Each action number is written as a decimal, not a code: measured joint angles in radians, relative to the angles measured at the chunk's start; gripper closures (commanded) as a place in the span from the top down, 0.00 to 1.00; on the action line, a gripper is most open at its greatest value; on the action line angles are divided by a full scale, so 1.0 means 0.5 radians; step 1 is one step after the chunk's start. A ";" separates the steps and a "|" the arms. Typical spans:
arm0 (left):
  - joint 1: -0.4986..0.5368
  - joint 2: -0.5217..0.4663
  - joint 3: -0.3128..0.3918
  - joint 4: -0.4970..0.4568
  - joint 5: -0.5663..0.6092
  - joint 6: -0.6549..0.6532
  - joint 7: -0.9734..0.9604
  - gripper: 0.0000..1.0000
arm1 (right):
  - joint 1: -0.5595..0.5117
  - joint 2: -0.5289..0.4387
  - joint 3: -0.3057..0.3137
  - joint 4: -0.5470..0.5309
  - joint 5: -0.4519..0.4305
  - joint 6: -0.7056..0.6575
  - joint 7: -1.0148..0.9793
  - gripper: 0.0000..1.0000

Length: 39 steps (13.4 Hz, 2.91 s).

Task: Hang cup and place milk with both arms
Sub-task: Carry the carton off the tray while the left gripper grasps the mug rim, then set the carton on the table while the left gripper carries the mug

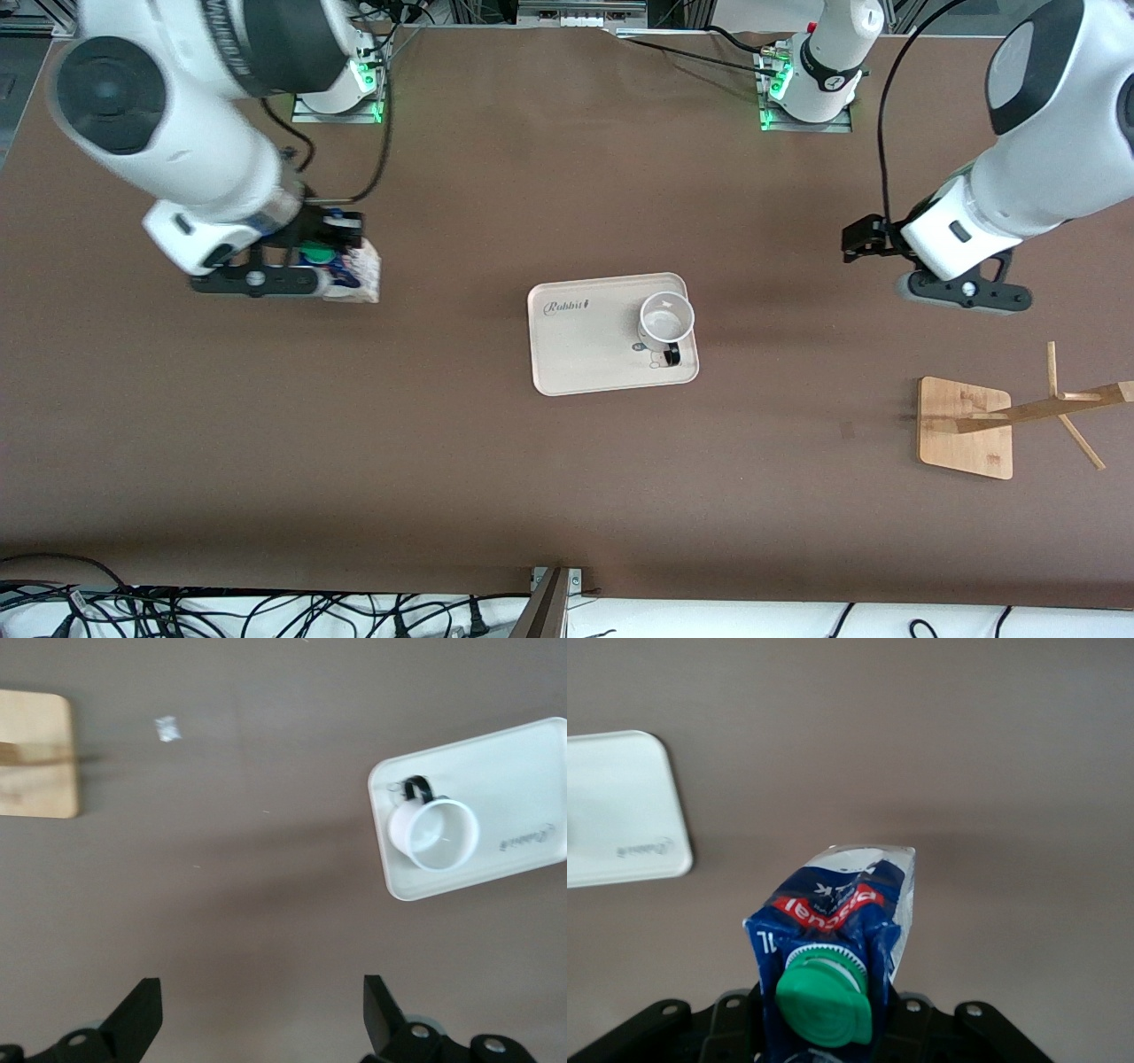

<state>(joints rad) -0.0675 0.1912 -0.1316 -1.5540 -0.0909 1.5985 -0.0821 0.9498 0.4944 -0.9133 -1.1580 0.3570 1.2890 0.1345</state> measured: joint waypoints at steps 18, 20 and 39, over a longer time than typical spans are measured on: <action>-0.703 0.761 -0.032 -0.215 -0.170 1.133 -1.240 1.00 | -0.256 -0.037 -0.017 -1.176 0.005 0.980 -0.706 0.39; -0.707 0.818 -0.032 -0.214 -0.170 1.165 -1.239 0.62 | -0.239 -0.059 0.011 -1.261 0.006 1.086 -0.706 0.39; -0.361 0.528 0.030 -0.127 -0.164 0.922 -0.602 0.00 | -0.236 -0.146 -0.078 -1.248 0.062 0.997 -0.765 1.00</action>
<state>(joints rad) -0.2480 0.4553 -0.1167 -1.6175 -0.1728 2.0595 -0.3832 0.8317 0.4212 -0.9523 -1.7819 0.3881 1.7876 -0.2481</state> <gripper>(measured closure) 0.930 0.000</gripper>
